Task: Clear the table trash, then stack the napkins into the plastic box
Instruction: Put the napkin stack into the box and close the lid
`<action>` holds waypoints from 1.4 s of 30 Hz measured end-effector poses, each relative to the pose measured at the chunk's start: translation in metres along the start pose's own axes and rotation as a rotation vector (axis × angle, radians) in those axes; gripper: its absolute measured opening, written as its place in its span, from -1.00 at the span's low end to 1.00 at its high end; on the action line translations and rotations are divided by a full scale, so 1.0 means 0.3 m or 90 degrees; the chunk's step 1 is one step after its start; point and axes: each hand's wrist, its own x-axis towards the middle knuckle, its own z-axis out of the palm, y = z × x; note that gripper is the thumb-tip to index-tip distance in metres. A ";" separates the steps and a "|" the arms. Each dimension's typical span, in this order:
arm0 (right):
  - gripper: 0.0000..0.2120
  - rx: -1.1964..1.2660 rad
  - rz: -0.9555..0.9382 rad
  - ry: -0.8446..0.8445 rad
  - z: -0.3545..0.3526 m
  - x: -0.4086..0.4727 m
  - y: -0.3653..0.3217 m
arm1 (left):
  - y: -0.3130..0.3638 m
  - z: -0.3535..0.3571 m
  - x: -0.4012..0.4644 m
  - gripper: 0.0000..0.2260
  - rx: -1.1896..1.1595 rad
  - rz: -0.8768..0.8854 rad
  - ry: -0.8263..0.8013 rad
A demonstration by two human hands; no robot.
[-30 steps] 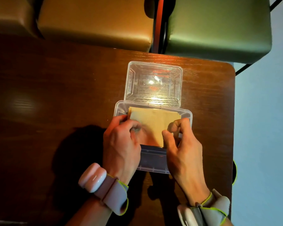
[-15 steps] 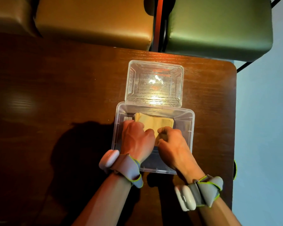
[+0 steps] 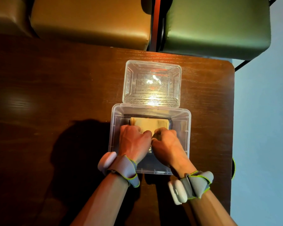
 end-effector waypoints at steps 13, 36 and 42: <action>-0.78 -0.076 -0.028 -0.007 0.014 -0.042 -0.007 | -0.020 0.026 0.001 -0.64 -0.009 -0.020 0.003; -0.71 -0.124 -0.194 0.061 -0.109 -0.190 0.003 | 0.013 -0.073 -0.122 -0.45 0.072 0.071 -0.046; -0.65 -0.011 -0.206 0.191 -0.208 -0.203 0.009 | -0.021 -0.228 -0.211 -0.75 0.001 0.380 0.191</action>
